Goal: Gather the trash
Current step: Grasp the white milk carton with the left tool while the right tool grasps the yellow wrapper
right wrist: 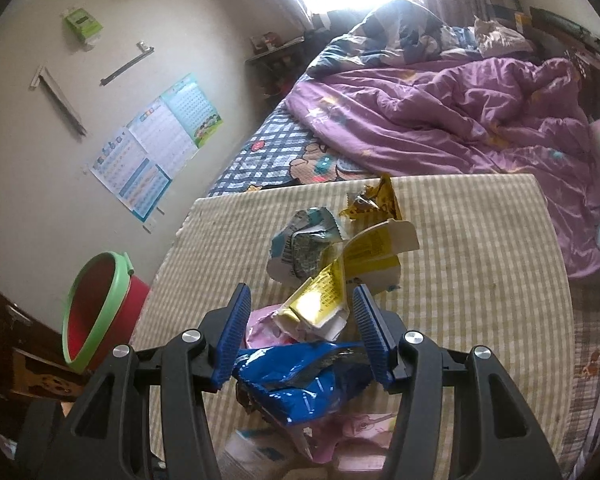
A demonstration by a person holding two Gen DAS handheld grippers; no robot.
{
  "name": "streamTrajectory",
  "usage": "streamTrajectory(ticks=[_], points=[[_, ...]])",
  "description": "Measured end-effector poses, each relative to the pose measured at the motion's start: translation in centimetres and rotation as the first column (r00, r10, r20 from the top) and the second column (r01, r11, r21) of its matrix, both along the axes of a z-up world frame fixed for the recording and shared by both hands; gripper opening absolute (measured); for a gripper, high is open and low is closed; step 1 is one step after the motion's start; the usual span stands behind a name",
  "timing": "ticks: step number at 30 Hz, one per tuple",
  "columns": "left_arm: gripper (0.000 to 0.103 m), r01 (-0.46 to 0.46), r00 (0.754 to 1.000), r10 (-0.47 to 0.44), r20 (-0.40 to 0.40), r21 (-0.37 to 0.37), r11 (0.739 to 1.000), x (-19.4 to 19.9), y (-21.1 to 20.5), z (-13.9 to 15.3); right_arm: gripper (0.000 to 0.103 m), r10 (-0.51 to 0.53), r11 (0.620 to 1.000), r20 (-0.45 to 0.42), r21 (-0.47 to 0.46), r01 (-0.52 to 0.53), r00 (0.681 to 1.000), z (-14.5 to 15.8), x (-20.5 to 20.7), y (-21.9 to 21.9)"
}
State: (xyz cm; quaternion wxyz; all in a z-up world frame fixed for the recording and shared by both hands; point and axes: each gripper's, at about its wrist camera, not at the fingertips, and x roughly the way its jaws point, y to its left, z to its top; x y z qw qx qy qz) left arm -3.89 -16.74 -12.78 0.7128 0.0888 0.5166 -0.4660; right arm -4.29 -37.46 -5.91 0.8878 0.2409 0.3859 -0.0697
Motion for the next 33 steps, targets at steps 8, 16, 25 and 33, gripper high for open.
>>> streamTrajectory(ticks=[8,16,25,33], points=[[0.039,-0.319,0.943,0.321,0.085,-0.033,0.947,3.9,5.3,1.2,0.053,-0.056,0.998,-0.009,0.039,0.056,0.998,-0.1,-0.6,-1.7],[0.039,-0.483,0.875,0.483,0.028,-0.003,0.876,7.3,8.7,0.2,0.054,-0.037,0.994,-0.053,0.104,0.043,0.998,-1.3,-1.1,-2.2],[0.049,-0.478,0.878,0.477,0.04,0.015,0.878,7.5,8.8,0.2,0.067,0.078,0.989,-0.172,0.141,-0.053,0.982,-4.2,-0.7,0.1],[0.052,-0.475,0.879,0.474,0.049,0.013,0.88,7.4,9.0,0.4,0.067,0.032,0.989,-0.125,0.145,-0.014,0.992,-3.4,-1.2,-0.5]])
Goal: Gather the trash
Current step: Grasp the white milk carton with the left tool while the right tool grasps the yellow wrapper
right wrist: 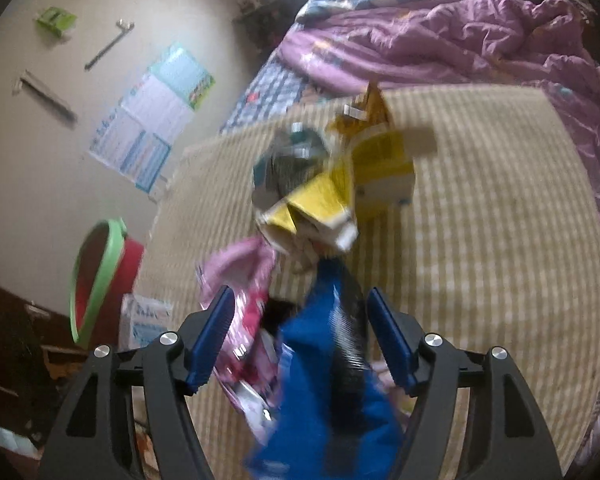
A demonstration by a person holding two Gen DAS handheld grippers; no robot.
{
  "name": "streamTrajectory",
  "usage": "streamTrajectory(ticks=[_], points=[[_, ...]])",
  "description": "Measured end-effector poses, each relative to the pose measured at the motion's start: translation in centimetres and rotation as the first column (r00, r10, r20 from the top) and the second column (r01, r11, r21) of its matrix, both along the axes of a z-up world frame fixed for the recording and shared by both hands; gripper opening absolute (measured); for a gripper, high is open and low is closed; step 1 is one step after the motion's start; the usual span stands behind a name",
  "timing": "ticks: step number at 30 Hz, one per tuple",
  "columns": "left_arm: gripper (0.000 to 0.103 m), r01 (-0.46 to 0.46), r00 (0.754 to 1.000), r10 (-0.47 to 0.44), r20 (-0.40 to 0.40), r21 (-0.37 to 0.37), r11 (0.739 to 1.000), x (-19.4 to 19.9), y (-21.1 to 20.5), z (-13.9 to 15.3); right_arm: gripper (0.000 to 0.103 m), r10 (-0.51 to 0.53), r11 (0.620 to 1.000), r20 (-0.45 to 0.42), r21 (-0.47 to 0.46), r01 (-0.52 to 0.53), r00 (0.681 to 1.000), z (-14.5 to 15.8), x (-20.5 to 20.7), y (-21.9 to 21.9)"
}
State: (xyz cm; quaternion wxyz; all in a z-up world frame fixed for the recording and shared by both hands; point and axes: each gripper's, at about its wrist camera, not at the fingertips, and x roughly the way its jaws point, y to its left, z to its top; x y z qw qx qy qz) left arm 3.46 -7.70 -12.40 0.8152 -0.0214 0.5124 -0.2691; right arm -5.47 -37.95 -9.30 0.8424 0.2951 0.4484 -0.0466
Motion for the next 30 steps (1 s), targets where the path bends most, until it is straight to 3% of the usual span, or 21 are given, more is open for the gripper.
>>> streamTrajectory(ticks=[6,12,19,21,23,25,30], points=[[0.052,0.007,1.0,-0.007,0.009,0.002,1.0,-0.1,0.1,0.2,0.067,-0.082,0.996,0.054,-0.026,0.084,0.995,1.7,0.9,-2.3],[0.052,0.011,1.0,-0.011,0.007,0.004,1.0,-0.2,0.0,0.3,0.067,-0.103,0.994,0.017,0.028,0.102,0.995,0.6,3.4,-3.7],[0.052,0.004,1.0,-0.004,0.006,0.006,1.0,0.0,0.2,0.1,0.067,-0.077,0.997,-0.03,0.015,0.078,0.997,-1.1,4.9,-3.1],[0.052,0.005,1.0,-0.005,0.005,0.008,1.0,0.0,0.1,0.0,0.064,-0.071,0.997,-0.028,0.003,0.071,0.997,-1.2,4.9,-2.9],[0.052,0.009,1.0,-0.009,0.004,0.01,1.0,0.0,0.1,0.0,0.047,-0.058,0.998,-0.02,-0.004,0.058,0.998,-1.3,4.8,-2.7],[0.052,0.012,1.0,-0.012,0.002,0.012,1.0,0.0,0.0,-0.1,0.036,-0.046,0.999,-0.014,-0.029,0.046,0.999,-1.1,4.7,-2.2],[0.052,0.016,1.0,-0.016,-0.01,0.013,1.0,0.1,0.0,-0.5,0.033,-0.022,0.997,0.012,-0.067,0.023,1.0,-0.7,4.4,-1.1]])
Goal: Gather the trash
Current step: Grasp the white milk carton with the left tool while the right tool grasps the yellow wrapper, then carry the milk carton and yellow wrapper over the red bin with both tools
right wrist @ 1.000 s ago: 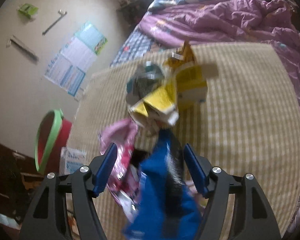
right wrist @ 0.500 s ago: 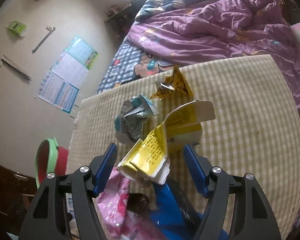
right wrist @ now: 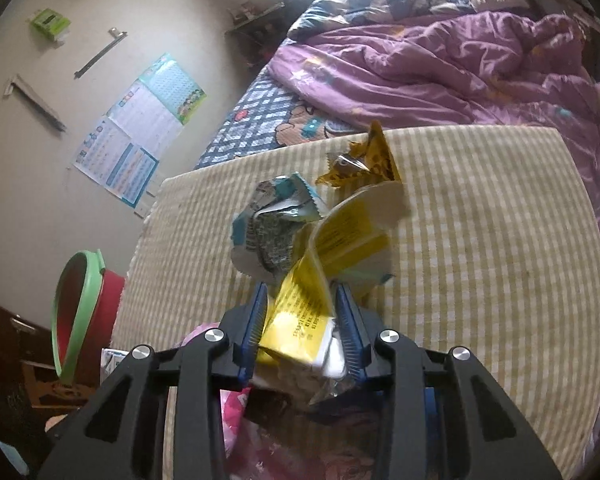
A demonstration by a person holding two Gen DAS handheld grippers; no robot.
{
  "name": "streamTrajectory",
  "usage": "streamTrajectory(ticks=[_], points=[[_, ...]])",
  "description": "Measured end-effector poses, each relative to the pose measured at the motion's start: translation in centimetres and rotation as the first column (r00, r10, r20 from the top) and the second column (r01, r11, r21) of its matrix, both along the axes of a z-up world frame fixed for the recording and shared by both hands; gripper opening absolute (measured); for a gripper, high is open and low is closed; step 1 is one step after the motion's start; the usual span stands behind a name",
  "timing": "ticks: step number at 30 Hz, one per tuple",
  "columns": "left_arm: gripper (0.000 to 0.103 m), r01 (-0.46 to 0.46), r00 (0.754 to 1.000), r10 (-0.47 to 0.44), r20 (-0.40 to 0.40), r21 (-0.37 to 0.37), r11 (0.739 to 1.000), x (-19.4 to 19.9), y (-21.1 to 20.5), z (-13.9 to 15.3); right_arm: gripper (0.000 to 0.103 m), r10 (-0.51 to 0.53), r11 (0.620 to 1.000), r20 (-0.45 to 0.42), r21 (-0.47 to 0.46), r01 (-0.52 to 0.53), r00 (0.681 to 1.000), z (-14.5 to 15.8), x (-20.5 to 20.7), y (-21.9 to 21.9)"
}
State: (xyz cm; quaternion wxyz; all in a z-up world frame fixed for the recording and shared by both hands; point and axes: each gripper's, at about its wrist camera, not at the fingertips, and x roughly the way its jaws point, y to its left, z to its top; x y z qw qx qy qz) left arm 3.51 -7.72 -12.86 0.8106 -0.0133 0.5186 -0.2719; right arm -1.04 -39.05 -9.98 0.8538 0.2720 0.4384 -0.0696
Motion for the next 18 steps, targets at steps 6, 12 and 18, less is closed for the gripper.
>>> streamTrajectory(ticks=[6,12,18], points=[[0.042,0.005,1.0,-0.005,-0.009,0.002,1.0,0.1,-0.1,-0.5,0.033,0.021,0.999,0.04,-0.046,-0.019,0.999,1.2,-0.4,1.3],[0.042,-0.003,1.0,0.003,0.005,0.002,1.0,0.0,0.1,-0.3,0.033,0.048,0.996,0.02,-0.081,-0.046,0.999,1.1,-0.1,2.3],[0.042,-0.007,1.0,0.007,-0.002,0.001,1.0,0.1,0.3,-0.4,0.04,0.057,0.995,-0.031,-0.076,-0.059,0.998,-0.2,-0.4,3.0]])
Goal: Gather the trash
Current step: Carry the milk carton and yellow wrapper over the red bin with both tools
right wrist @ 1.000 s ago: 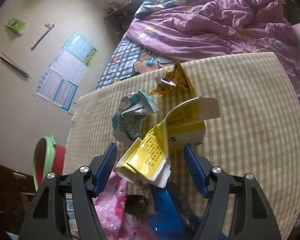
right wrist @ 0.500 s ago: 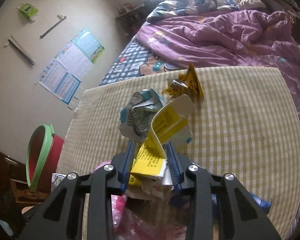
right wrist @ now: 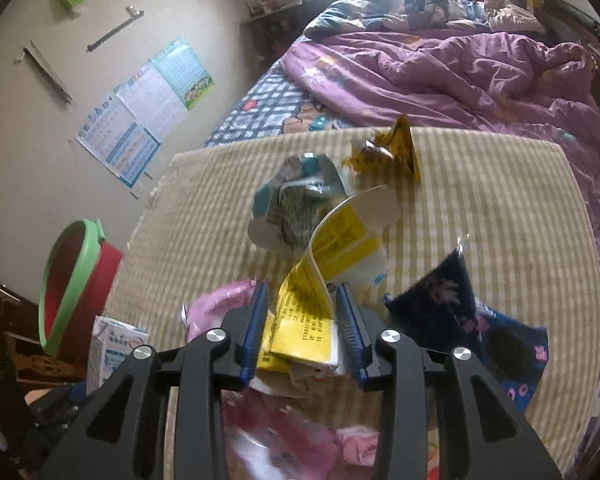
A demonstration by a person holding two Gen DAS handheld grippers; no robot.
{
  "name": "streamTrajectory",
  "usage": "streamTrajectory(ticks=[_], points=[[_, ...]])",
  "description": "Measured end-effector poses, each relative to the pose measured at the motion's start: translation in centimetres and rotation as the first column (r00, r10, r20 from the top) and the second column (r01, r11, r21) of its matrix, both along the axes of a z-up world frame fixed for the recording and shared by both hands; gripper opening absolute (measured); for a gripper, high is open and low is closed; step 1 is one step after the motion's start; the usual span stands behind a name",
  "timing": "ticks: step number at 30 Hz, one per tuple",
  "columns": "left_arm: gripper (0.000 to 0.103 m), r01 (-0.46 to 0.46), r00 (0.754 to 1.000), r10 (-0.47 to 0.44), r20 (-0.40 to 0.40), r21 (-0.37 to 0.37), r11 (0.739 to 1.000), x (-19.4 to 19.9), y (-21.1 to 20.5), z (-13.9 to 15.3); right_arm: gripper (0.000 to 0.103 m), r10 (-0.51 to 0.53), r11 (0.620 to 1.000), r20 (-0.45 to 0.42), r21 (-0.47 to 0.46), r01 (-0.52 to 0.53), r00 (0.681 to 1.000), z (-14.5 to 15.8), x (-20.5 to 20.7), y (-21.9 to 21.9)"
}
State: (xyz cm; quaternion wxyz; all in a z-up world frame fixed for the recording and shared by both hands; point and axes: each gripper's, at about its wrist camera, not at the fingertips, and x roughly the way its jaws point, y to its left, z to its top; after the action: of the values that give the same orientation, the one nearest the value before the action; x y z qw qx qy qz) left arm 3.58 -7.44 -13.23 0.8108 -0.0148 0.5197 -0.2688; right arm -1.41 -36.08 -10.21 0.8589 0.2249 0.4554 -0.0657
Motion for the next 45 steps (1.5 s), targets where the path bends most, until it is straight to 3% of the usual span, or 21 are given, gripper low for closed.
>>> streamTrajectory(ticks=[2,5,9,10,22,30,37,45], points=[[0.042,0.0,1.0,0.0,0.0,0.0,1.0,0.0,0.1,0.0,0.054,-0.002,1.0,-0.014,0.001,0.002,1.0,-0.4,-0.4,0.1],[0.042,0.0,1.0,0.0,0.0,-0.001,1.0,0.0,0.1,0.0,0.055,-0.002,1.0,-0.022,0.018,0.003,1.0,-1.1,-0.9,0.1],[0.042,-0.001,1.0,0.001,0.011,0.005,1.0,0.0,0.1,0.1,0.044,0.016,1.0,-0.013,-0.004,-0.016,1.0,-0.6,-1.2,0.7],[0.042,-0.002,1.0,0.002,0.017,0.006,1.0,0.0,0.1,0.2,0.036,0.02,1.0,-0.007,-0.02,-0.02,1.0,-0.3,-1.1,0.8],[0.041,-0.087,0.989,0.089,0.118,-0.021,0.996,0.6,2.0,2.8,0.036,0.053,0.998,0.142,-0.041,-0.047,0.989,4.9,-0.9,1.7],[0.041,-0.171,0.959,0.17,0.228,-0.016,0.985,1.0,4.4,5.6,0.036,0.129,0.992,0.196,-0.032,-0.126,0.972,6.8,0.3,4.5],[0.041,-0.239,0.945,0.239,0.224,-0.028,0.971,1.6,6.8,5.7,0.036,0.198,0.98,0.207,-0.018,-0.199,0.958,6.9,1.7,7.1],[0.041,-0.248,0.94,0.248,0.235,-0.031,0.968,1.6,7.1,6.0,0.036,0.25,0.967,0.218,-0.005,-0.255,0.943,7.1,2.5,9.4]])
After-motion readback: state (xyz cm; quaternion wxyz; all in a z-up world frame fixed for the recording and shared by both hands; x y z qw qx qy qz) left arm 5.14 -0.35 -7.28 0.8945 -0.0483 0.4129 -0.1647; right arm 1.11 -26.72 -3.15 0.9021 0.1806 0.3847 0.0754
